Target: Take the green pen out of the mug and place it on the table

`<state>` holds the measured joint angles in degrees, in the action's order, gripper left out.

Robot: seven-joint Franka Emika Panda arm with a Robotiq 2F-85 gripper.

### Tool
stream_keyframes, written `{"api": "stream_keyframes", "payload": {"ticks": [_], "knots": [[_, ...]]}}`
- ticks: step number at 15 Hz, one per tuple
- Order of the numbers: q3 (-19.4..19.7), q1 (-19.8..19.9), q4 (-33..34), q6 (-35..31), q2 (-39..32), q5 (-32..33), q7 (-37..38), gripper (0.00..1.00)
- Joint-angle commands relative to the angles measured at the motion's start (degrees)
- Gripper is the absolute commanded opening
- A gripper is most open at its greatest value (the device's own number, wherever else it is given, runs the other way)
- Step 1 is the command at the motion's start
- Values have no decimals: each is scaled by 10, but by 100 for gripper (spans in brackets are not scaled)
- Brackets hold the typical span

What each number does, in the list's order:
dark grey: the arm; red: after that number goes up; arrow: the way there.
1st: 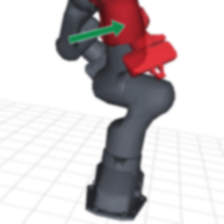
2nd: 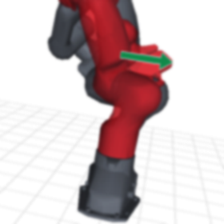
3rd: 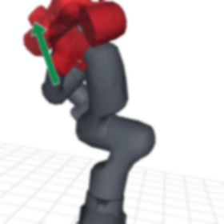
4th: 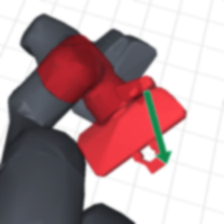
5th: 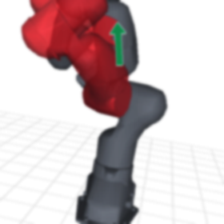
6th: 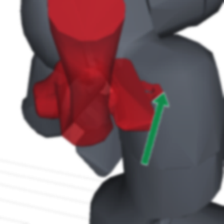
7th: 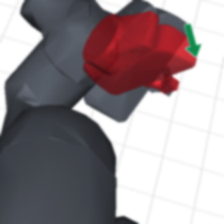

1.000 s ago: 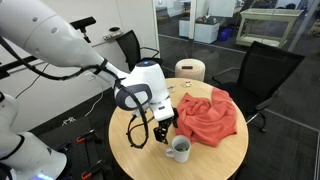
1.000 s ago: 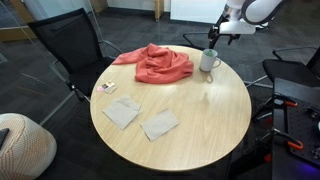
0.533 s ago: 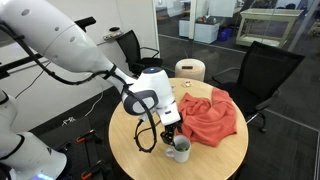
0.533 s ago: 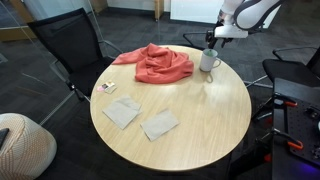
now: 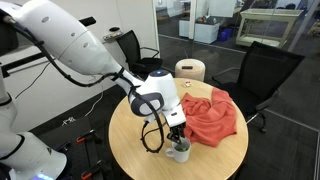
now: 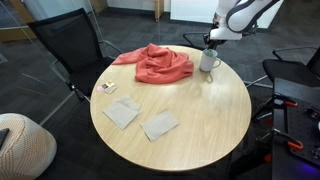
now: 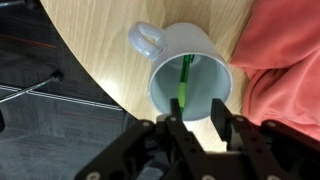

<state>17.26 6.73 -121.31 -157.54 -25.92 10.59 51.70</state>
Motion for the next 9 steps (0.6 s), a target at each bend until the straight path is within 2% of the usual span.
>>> {"api": "stream_keyframes", "payload": {"ticks": [1, 9], "knots": [[8, -8, 24, 6, -19, -29, -31, 37], [7, -6, 44, 13, -45, -63, -50, 37]]}}
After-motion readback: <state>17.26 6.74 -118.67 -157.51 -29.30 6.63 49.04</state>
